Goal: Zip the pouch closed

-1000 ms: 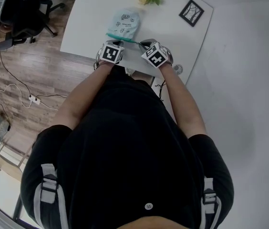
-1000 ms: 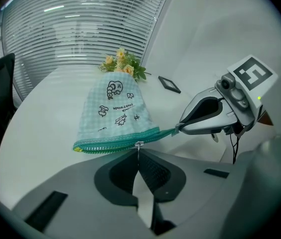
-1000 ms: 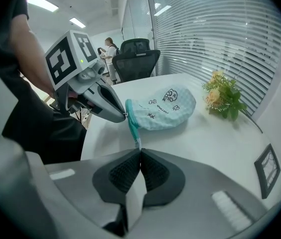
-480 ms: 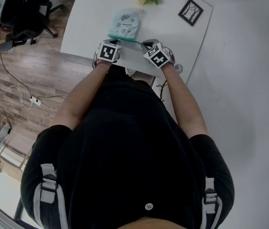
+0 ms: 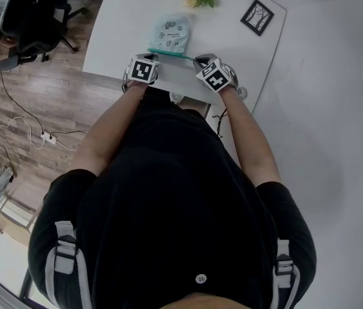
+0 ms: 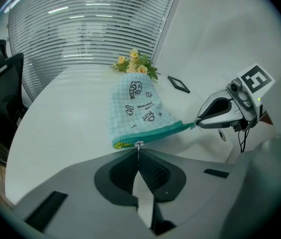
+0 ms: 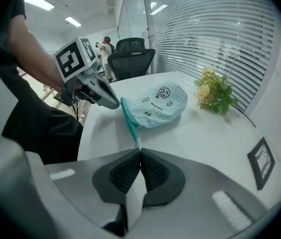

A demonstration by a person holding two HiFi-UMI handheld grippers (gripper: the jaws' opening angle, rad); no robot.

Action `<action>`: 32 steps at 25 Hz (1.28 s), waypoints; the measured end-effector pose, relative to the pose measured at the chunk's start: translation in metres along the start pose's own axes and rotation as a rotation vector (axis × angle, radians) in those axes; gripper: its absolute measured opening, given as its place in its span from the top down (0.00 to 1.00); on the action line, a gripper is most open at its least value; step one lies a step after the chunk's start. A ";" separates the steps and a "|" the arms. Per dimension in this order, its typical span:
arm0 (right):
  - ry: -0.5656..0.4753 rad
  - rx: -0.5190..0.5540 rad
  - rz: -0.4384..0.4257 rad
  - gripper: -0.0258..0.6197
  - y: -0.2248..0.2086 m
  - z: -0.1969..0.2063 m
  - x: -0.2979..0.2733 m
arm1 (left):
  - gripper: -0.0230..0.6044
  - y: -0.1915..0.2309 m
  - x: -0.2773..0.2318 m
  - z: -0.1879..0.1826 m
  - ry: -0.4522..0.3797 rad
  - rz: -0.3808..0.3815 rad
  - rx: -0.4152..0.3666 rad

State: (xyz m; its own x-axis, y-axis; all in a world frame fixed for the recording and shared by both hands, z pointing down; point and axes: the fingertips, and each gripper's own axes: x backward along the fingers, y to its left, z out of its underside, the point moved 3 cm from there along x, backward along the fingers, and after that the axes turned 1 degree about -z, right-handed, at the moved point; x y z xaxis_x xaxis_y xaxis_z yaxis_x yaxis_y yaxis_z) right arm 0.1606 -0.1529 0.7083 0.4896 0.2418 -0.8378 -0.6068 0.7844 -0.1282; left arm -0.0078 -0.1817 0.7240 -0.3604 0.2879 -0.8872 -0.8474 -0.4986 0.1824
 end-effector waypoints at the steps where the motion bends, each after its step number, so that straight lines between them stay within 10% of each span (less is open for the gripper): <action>1: 0.002 -0.002 0.002 0.94 0.000 0.001 0.000 | 0.95 0.002 0.000 0.000 0.000 -0.004 0.004; 32: 0.006 -0.061 -0.003 0.89 0.004 0.014 -0.001 | 0.83 0.016 0.021 0.028 0.004 0.036 0.011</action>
State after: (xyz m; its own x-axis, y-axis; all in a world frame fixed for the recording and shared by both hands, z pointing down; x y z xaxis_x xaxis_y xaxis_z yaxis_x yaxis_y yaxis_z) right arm 0.1659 -0.1420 0.7158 0.4875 0.2358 -0.8407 -0.6423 0.7491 -0.1624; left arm -0.0400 -0.1613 0.7205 -0.3896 0.2667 -0.8815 -0.8380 -0.4998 0.2191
